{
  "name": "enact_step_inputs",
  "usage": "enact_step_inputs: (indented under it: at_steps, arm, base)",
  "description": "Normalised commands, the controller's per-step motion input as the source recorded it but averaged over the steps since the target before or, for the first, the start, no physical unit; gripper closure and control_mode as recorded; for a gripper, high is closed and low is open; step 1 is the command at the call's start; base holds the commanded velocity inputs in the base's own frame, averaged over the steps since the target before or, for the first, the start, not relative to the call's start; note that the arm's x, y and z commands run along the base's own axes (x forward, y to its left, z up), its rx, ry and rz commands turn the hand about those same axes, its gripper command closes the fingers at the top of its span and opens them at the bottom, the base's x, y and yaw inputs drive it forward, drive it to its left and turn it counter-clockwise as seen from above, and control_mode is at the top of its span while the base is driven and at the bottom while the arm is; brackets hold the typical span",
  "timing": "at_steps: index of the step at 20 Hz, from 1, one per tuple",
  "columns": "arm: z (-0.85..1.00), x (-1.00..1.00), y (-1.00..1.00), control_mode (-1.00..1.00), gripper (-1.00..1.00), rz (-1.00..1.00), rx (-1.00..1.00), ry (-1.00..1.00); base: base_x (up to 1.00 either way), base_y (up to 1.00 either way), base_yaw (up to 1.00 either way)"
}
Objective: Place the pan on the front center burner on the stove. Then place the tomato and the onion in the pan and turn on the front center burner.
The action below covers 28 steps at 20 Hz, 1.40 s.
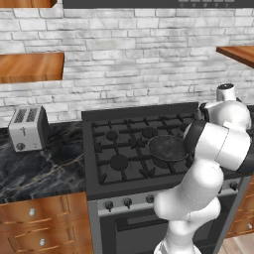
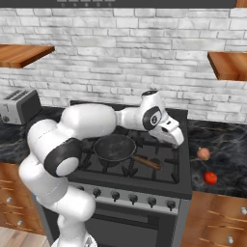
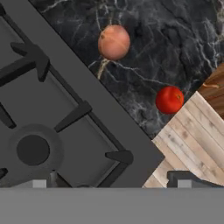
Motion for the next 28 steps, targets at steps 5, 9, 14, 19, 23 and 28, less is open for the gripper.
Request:
enact_step_inputs:
  at_steps: [5, 9, 14, 19, 23, 28]
  arm:
    - [0.08, 0.00, -0.43, -1.00, -1.00, -0.04, 0.24, 0.12]
    - [-0.07, 0.00, -0.29, -1.00, -1.00, 0.00, 0.15, -0.01]
    - [-0.17, 0.00, -0.24, -1.00, -1.00, 0.00, 0.01, -0.10]
    - [-0.17, 0.00, -0.27, -1.00, -1.00, 0.00, 0.00, -0.09]
    - [-0.26, 0.00, -0.10, -1.00, -1.00, 0.00, 0.00, -0.10]
    - [-0.16, 0.06, -0.07, -1.00, -1.00, 0.00, 0.00, -0.09]
  base:
    - [0.00, 0.00, 0.00]
    - [0.00, 0.00, 0.00]
    - [0.00, 0.00, 0.00]
    - [0.00, 0.00, 0.00]
    - [0.00, 0.00, 0.00]
    - [0.00, 0.00, 0.00]
